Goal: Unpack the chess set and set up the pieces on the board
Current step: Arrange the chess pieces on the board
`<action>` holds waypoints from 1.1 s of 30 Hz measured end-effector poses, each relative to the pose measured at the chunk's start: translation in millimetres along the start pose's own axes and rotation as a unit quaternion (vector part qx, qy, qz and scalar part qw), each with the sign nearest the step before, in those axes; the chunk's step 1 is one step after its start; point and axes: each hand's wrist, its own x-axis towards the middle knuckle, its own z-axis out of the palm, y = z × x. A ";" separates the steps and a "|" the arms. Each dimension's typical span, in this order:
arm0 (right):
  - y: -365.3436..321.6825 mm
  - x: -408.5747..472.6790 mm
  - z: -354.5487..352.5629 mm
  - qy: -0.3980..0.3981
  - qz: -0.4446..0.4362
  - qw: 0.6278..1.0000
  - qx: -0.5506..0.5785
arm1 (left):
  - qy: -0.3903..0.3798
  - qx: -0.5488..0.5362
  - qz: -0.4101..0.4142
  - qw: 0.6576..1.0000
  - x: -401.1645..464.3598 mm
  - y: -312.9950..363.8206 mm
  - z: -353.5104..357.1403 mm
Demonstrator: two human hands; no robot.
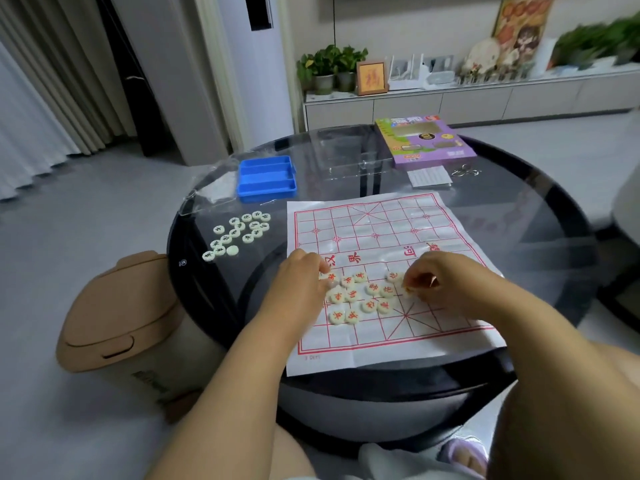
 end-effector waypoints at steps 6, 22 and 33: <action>-0.6 -6.4 4.2 0.008 -0.003 1.000 0.003 | -0.017 0.008 -0.017 1.000 2.5 -5.4 7.2; -100.5 76.0 9.0 0.058 -0.132 0.989 0.029 | 0.143 -0.021 -0.082 0.986 12.5 -68.9 -21.9; -187.5 166.3 68.8 0.023 -0.143 0.989 0.035 | 0.157 0.007 -0.217 0.964 54.0 -166.2 -57.4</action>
